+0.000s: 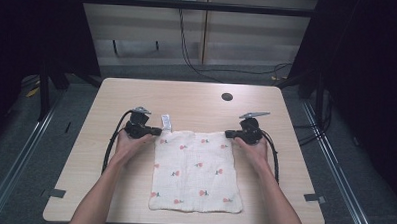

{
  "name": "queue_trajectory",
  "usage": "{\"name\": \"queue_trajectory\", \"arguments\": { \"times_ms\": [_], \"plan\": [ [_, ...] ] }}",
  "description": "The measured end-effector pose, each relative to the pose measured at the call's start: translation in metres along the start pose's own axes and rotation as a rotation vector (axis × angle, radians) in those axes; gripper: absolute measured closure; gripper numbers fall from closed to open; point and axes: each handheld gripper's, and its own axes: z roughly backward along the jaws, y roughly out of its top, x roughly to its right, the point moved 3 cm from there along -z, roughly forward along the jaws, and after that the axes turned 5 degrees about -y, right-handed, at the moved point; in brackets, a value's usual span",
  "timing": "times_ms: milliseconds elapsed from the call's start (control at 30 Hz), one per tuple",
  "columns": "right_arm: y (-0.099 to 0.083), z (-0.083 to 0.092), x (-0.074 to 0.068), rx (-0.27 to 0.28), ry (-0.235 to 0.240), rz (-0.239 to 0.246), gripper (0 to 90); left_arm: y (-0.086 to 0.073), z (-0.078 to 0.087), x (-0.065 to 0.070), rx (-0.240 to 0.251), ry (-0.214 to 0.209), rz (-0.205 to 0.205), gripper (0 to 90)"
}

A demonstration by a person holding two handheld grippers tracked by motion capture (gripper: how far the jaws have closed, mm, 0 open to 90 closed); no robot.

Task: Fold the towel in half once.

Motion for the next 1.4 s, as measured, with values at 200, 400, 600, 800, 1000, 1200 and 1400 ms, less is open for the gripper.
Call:
{"name": "queue_trajectory", "arguments": {
  "times_ms": [200,400,600,800,1000,1200,1400],
  "plan": [
    [0.005,0.008,0.001,0.028,0.014,-0.015,87.3,0.004,0.013,0.004,0.037,-0.014,-0.003,87.8],
    [0.011,0.02,-0.002,0.055,0.038,-0.021,87.3,0.002,0.022,0.008,0.079,-0.033,0.0,87.8],
    [0.016,0.035,-0.006,0.095,0.064,-0.019,87.3,0.006,0.042,0.019,0.139,-0.057,-0.031,87.6],
    [0.023,0.049,-0.012,0.116,0.076,-0.006,87.3,0.011,0.052,0.032,0.181,-0.072,-0.067,87.7],
    [0.037,0.06,-0.01,0.147,0.068,-0.002,87.3,0.02,0.055,0.028,0.192,-0.042,-0.056,87.6],
    [0.027,0.055,-0.011,0.132,0.078,0.008,87.3,0.013,0.048,0.03,0.188,-0.064,-0.049,87.6],
    [0.019,0.064,-0.012,0.134,0.096,0.009,87.4,0.0,0.057,0.042,0.174,-0.068,-0.086,87.6]
  ]
}}
